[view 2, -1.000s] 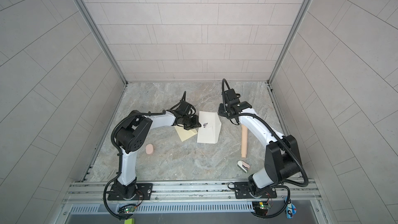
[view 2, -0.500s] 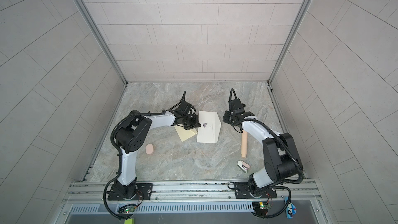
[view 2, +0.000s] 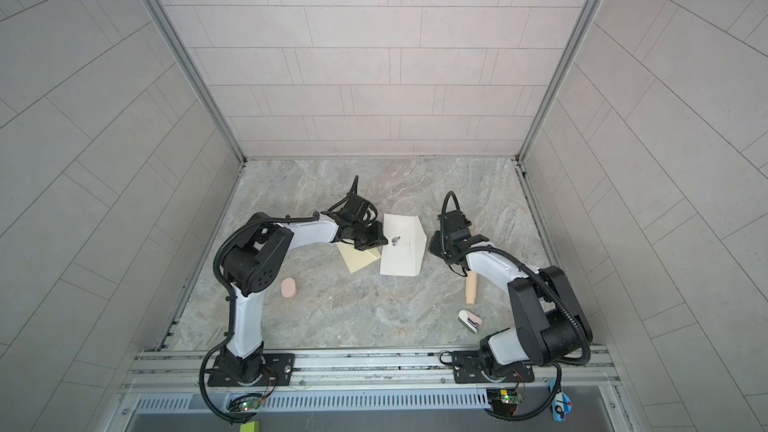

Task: Place the letter into the envelope and seal it
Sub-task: 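Set the glue stick down on the table and open the right gripper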

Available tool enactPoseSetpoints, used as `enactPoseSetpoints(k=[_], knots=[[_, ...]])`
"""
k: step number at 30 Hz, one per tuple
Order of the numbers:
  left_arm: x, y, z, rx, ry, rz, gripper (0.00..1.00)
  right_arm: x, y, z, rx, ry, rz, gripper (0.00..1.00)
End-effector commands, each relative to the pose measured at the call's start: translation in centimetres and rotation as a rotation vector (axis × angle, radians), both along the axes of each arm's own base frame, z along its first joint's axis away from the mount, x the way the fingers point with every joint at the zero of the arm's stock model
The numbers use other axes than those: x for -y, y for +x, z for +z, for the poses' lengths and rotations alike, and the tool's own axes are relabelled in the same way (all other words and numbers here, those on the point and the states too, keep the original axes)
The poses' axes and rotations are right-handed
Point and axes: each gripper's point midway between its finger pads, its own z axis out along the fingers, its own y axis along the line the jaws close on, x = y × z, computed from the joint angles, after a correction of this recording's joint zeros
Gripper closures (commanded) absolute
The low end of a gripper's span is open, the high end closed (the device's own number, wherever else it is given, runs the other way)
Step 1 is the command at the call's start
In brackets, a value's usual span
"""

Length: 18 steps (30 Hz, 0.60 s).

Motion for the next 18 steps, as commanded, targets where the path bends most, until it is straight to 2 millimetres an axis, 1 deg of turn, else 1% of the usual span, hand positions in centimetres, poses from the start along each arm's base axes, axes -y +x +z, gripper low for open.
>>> enactPoseSetpoints(k=[1,5,9,14,17,18], knots=[[-0.5,0.0,0.0,-0.008,0.014,0.013,1.0,1.4,-3.9,-3.2,-0.183,-0.064,-0.034,0.61],[-0.4,-0.1,-0.1,-0.011,0.015,0.011,1.0,1.2,-3.6,-2.5,-0.173,-0.069,-0.006,0.54],[-0.5,-0.1,-0.1,-0.01,0.017,0.011,1.0,0.9,-2.6,-0.8,-0.139,-0.083,0.028,0.51],[-0.4,-0.3,-0.3,-0.017,0.018,0.006,1.0,0.8,-1.1,2.0,-0.071,-0.102,0.057,0.51],[-0.4,-0.3,-0.4,-0.018,0.019,0.004,1.0,0.9,-0.3,3.0,-0.051,-0.12,0.064,0.53],[-0.4,-0.3,-0.4,-0.018,0.02,0.003,1.0,0.9,0.1,3.2,-0.046,-0.122,0.066,0.56]])
